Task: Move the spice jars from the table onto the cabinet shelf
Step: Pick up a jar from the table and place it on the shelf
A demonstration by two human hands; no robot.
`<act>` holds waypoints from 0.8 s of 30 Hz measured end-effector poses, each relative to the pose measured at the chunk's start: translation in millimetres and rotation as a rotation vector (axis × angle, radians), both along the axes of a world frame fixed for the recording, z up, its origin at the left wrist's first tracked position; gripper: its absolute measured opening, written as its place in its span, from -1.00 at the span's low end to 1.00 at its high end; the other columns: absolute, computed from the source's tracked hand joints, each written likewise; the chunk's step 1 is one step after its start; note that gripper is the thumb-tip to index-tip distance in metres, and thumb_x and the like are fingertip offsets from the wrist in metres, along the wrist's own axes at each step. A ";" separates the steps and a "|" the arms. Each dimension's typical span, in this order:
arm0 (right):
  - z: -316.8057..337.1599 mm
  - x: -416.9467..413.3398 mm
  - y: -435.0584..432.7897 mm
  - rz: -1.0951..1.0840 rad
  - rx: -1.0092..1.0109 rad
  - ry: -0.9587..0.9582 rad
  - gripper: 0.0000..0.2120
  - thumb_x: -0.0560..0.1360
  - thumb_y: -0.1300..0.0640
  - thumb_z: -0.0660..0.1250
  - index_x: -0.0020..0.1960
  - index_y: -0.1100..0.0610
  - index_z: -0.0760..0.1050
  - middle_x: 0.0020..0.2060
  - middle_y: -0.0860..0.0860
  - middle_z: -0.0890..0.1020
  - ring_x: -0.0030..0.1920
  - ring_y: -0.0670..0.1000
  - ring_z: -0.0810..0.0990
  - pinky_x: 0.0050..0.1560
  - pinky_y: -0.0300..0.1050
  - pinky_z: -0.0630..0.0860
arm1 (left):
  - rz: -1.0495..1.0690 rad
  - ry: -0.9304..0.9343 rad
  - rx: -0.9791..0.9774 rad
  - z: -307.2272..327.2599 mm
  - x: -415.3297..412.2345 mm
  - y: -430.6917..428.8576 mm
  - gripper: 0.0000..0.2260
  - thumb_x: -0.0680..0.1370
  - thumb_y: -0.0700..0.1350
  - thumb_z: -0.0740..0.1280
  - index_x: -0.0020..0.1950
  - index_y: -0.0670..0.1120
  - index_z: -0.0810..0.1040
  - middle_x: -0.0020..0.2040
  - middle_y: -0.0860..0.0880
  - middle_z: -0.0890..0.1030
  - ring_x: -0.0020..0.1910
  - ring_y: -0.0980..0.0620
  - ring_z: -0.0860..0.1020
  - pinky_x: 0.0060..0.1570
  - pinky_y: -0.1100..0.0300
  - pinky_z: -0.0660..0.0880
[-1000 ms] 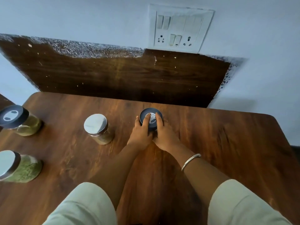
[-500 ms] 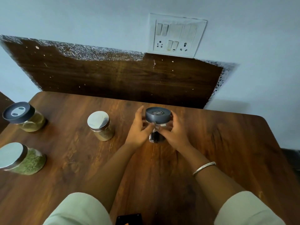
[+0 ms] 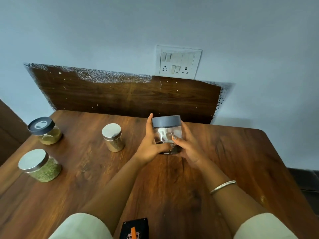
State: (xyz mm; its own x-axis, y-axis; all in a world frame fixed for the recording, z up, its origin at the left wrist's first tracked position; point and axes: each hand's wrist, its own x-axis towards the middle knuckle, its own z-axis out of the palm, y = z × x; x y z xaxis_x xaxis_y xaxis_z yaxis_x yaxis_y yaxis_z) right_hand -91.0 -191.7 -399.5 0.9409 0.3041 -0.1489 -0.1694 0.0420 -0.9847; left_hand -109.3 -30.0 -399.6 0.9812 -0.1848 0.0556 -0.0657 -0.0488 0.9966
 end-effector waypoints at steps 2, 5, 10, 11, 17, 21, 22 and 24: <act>6.1 -11.0 4.1 0.010 -0.029 -0.010 -0.51 0.42 0.06 0.44 0.25 -0.25 0.35 0.24 0.01 0.54 0.18 0.06 0.58 0.11 0.22 0.56 | -0.014 0.024 -0.001 7.4 -9.5 -1.3 0.01 0.40 -0.32 0.41 0.48 0.19 -0.28 0.33 0.09 0.35 0.21 0.11 0.50 0.13 0.14 0.53; 12.8 -20.4 8.7 -0.083 -0.103 -0.098 -0.50 0.41 0.04 0.45 0.26 -0.22 0.34 0.17 -0.08 0.57 0.15 -0.04 0.58 0.16 0.05 0.55 | -0.008 0.008 0.161 19.9 -19.4 -0.2 -0.03 0.38 -0.08 0.39 0.48 0.24 -0.28 0.46 -0.03 0.18 0.34 0.06 0.33 0.31 0.12 0.37; 22.6 -31.2 6.4 -0.117 -0.210 -0.156 -0.42 0.42 -0.04 0.43 0.37 -0.08 0.30 0.17 -0.07 0.56 0.13 -0.07 0.57 0.17 0.00 0.54 | -0.036 -0.042 0.212 33.3 -31.6 1.0 -0.16 0.44 -0.12 0.31 0.45 0.33 -0.19 0.44 -0.12 0.25 0.18 0.06 0.49 0.24 0.08 0.46; 23.1 -34.1 5.4 -0.100 -0.206 -0.163 -0.44 0.42 -0.05 0.43 0.36 -0.09 0.32 0.16 -0.07 0.57 0.13 -0.05 0.57 0.18 0.02 0.54 | -0.053 -0.035 0.178 34.7 -34.0 1.5 -0.12 0.46 -0.18 0.34 0.46 0.30 -0.22 0.45 -0.10 0.24 0.22 0.01 0.49 0.26 0.02 0.45; 29.7 -47.1 -5.2 0.021 -0.034 -0.105 -0.54 0.45 0.11 0.40 0.29 -0.14 0.38 0.16 0.02 0.58 0.16 0.05 0.57 0.09 0.01 0.56 | -0.082 0.007 0.058 36.8 -40.8 2.6 0.05 0.40 -0.37 0.42 0.49 0.19 -0.29 0.29 0.12 0.32 0.18 0.13 0.52 0.12 0.18 0.53; 30.5 -51.0 -12.9 0.131 0.127 0.031 -0.16 0.36 0.24 0.43 0.49 -0.15 0.12 0.24 0.05 0.50 0.19 0.15 0.56 -0.05 0.03 0.59 | -0.078 0.057 -0.026 38.2 -44.8 2.3 -0.04 0.45 -0.35 0.35 0.48 0.24 -0.24 0.33 0.08 0.33 0.22 0.08 0.50 0.17 0.07 0.52; 31.3 -50.8 -14.9 0.138 0.143 0.043 -0.10 0.36 0.29 0.44 0.51 -0.17 0.06 0.27 0.04 0.48 0.21 0.16 0.55 0.00 0.08 0.59 | -0.093 0.060 -0.005 39.6 -45.3 2.4 -0.07 0.48 -0.32 0.34 0.48 0.23 -0.25 0.33 0.08 0.34 0.21 0.09 0.51 0.18 0.06 0.51; 33.3 -50.0 -18.2 0.132 0.140 0.044 0.02 0.32 0.34 0.43 0.53 -0.22 -0.05 0.33 0.04 0.42 0.23 0.16 0.54 0.07 0.14 0.57 | -0.130 0.041 0.123 44.9 -46.2 3.4 -0.13 0.52 -0.22 0.32 0.48 0.22 -0.29 0.34 0.03 0.35 0.18 0.09 0.51 0.18 0.08 0.50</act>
